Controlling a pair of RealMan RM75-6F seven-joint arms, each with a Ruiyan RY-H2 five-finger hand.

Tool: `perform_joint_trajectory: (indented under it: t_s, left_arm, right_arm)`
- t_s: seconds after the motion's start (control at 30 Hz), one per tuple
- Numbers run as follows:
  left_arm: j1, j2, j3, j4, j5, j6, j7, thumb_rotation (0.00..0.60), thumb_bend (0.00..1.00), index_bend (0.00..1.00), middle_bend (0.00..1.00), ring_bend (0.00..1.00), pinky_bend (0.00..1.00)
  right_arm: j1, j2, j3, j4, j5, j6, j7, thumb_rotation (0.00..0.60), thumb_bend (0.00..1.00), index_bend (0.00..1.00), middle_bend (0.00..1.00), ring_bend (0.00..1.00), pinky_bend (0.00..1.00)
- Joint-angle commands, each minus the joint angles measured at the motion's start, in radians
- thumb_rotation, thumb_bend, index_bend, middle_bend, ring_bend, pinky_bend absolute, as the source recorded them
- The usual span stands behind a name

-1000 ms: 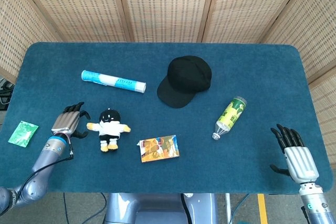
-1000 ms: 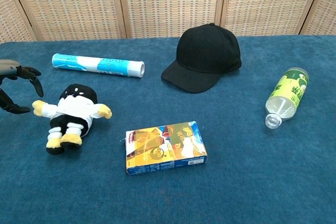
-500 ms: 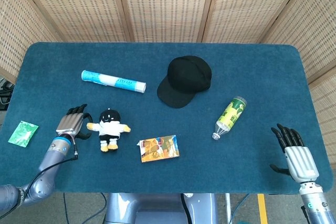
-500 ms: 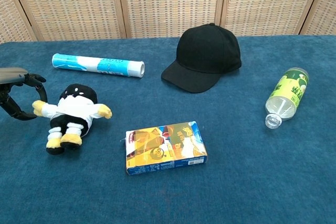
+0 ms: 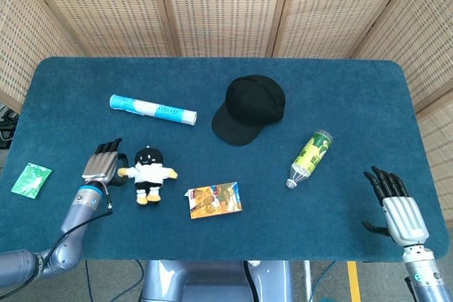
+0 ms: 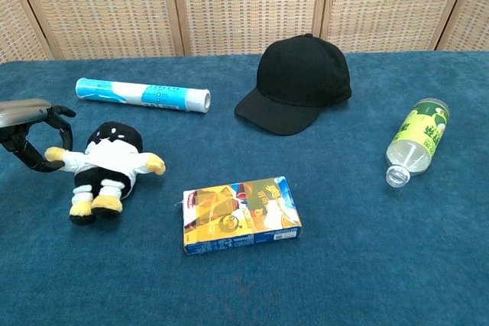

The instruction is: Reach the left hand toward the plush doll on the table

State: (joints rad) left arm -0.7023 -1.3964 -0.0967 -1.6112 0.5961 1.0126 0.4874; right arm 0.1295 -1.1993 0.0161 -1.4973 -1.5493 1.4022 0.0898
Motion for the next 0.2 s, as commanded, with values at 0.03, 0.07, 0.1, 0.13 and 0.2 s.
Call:
perform_joint_trajectory:
  t_s: [0.03, 0.07, 0.1, 0.13, 0.2]
  left_arm:
    - [0.002, 0.002, 0.002, -0.001, 0.010, 0.013, 0.008, 0.600, 0.41, 0.56, 0.01, 0.00, 0.00]
    - [0.004, 0.002, 0.001, -0.002, 0.014, 0.016, 0.003, 0.600, 0.41, 0.56, 0.01, 0.00, 0.00]
    - [0.006, 0.003, 0.000, -0.003, 0.016, 0.015, -0.001, 0.600, 0.41, 0.56, 0.01, 0.00, 0.00]
    - [0.008, 0.004, -0.001, -0.005, 0.017, 0.011, -0.007, 0.600, 0.41, 0.56, 0.01, 0.00, 0.00]
    - [0.010, 0.005, -0.002, -0.004, 0.019, 0.007, -0.014, 0.600, 0.41, 0.56, 0.01, 0.00, 0.00]
  right_arm:
    - [0.000, -0.001, -0.001, 0.002, 0.001, -0.001, 0.002, 0.600, 0.07, 0.05, 0.00, 0.00, 0.12]
    - [0.000, -0.002, -0.001, 0.003, 0.001, -0.003, 0.002, 0.600, 0.07, 0.05, 0.00, 0.00, 0.12]
    - [0.000, -0.002, -0.002, 0.004, 0.001, -0.003, 0.002, 0.600, 0.07, 0.05, 0.00, 0.00, 0.12]
    - [0.000, -0.003, -0.002, 0.006, 0.000, -0.004, 0.002, 0.600, 0.07, 0.05, 0.00, 0.00, 0.12]
    - [0.001, -0.004, -0.003, 0.007, 0.000, -0.005, 0.002, 0.600, 0.07, 0.05, 0.00, 0.00, 0.12]
